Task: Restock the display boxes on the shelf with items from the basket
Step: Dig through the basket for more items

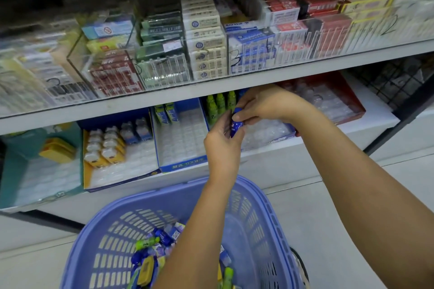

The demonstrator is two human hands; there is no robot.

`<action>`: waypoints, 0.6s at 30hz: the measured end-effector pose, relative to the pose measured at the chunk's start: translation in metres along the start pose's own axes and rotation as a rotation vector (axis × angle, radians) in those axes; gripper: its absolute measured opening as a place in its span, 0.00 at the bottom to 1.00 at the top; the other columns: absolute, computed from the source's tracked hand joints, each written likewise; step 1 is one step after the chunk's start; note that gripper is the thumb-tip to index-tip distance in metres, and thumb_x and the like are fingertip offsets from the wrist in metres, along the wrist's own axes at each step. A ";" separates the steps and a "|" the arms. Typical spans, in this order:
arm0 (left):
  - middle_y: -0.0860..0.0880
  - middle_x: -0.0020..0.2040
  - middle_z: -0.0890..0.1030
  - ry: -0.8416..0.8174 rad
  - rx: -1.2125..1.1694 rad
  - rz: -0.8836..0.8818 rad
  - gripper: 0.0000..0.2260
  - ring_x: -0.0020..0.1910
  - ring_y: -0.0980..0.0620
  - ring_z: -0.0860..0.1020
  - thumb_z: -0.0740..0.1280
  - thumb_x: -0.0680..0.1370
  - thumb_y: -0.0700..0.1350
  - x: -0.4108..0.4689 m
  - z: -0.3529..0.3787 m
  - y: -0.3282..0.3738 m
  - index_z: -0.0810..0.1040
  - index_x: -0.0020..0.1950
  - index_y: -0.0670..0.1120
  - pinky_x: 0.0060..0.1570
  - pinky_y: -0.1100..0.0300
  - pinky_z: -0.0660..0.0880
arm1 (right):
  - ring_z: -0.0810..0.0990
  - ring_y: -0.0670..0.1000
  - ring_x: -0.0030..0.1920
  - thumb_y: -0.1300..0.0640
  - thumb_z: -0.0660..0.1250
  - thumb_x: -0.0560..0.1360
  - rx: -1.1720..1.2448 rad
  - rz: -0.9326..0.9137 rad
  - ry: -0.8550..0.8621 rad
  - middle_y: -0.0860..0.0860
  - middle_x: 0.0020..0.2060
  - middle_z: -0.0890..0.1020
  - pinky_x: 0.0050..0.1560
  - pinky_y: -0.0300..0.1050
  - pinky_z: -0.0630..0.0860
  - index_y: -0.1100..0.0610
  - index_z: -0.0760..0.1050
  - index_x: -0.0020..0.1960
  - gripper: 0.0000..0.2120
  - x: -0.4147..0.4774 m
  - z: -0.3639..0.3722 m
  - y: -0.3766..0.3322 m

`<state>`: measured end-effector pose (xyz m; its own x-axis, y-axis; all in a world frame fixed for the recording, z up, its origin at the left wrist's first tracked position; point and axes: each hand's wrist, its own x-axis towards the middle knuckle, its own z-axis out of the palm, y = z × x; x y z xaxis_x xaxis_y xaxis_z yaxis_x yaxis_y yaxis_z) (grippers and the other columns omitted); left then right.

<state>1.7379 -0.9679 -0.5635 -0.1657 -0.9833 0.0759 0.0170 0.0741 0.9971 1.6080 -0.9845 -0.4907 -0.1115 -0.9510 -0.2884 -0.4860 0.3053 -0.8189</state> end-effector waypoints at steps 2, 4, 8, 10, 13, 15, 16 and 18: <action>0.47 0.60 0.80 -0.036 0.195 0.051 0.22 0.57 0.54 0.78 0.69 0.75 0.36 0.002 0.002 -0.002 0.72 0.68 0.42 0.59 0.64 0.73 | 0.81 0.45 0.43 0.58 0.75 0.69 -0.087 -0.032 0.028 0.54 0.51 0.82 0.39 0.25 0.75 0.60 0.77 0.59 0.20 0.001 -0.008 0.004; 0.46 0.65 0.76 -0.158 0.514 0.085 0.22 0.63 0.50 0.74 0.68 0.76 0.44 0.002 0.000 -0.009 0.70 0.70 0.42 0.62 0.62 0.68 | 0.78 0.46 0.50 0.56 0.72 0.72 -0.209 -0.057 0.096 0.52 0.57 0.80 0.41 0.23 0.71 0.56 0.76 0.62 0.19 0.006 -0.020 0.012; 0.47 0.76 0.61 -0.433 0.923 0.100 0.23 0.76 0.49 0.57 0.62 0.80 0.50 -0.006 -0.007 -0.028 0.65 0.74 0.43 0.72 0.61 0.53 | 0.75 0.48 0.55 0.57 0.68 0.75 -0.370 -0.081 0.288 0.52 0.59 0.79 0.49 0.32 0.66 0.54 0.76 0.62 0.15 0.025 -0.035 0.031; 0.47 0.77 0.58 -0.453 0.969 0.134 0.24 0.76 0.49 0.54 0.61 0.80 0.49 -0.007 -0.009 -0.031 0.63 0.74 0.43 0.74 0.59 0.51 | 0.74 0.48 0.53 0.59 0.66 0.75 -0.429 -0.104 0.343 0.53 0.57 0.80 0.44 0.29 0.62 0.56 0.77 0.60 0.14 0.036 -0.037 0.039; 0.47 0.77 0.57 -0.457 0.983 0.164 0.24 0.77 0.49 0.53 0.61 0.80 0.49 -0.006 -0.011 -0.030 0.62 0.75 0.44 0.73 0.60 0.50 | 0.72 0.46 0.50 0.62 0.65 0.75 -0.431 -0.179 0.351 0.54 0.56 0.80 0.42 0.24 0.61 0.58 0.76 0.60 0.14 0.048 -0.039 0.047; 0.47 0.77 0.57 -0.468 0.985 0.163 0.24 0.77 0.49 0.54 0.61 0.80 0.49 -0.006 -0.010 -0.029 0.62 0.75 0.44 0.73 0.61 0.49 | 0.75 0.48 0.56 0.61 0.65 0.75 -0.481 -0.194 0.289 0.54 0.58 0.79 0.51 0.28 0.64 0.55 0.76 0.61 0.15 0.054 -0.041 0.049; 0.47 0.78 0.57 -0.471 0.985 0.159 0.24 0.77 0.49 0.54 0.61 0.80 0.49 -0.006 -0.010 -0.029 0.62 0.75 0.44 0.73 0.61 0.49 | 0.75 0.51 0.59 0.60 0.65 0.75 -0.524 -0.187 0.242 0.53 0.60 0.78 0.58 0.34 0.66 0.54 0.75 0.62 0.15 0.059 -0.044 0.050; 0.47 0.78 0.57 -0.476 0.977 0.145 0.24 0.77 0.50 0.53 0.61 0.80 0.49 -0.006 -0.010 -0.027 0.62 0.75 0.44 0.72 0.62 0.49 | 0.73 0.54 0.63 0.57 0.64 0.76 -0.572 -0.159 0.195 0.53 0.63 0.77 0.64 0.44 0.67 0.52 0.74 0.64 0.16 0.068 -0.050 0.049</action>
<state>1.7485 -0.9662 -0.5913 -0.5927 -0.8051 -0.0226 -0.6868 0.4906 0.5362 1.5328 -1.0368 -0.5257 -0.1294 -0.9906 -0.0450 -0.8910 0.1361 -0.4331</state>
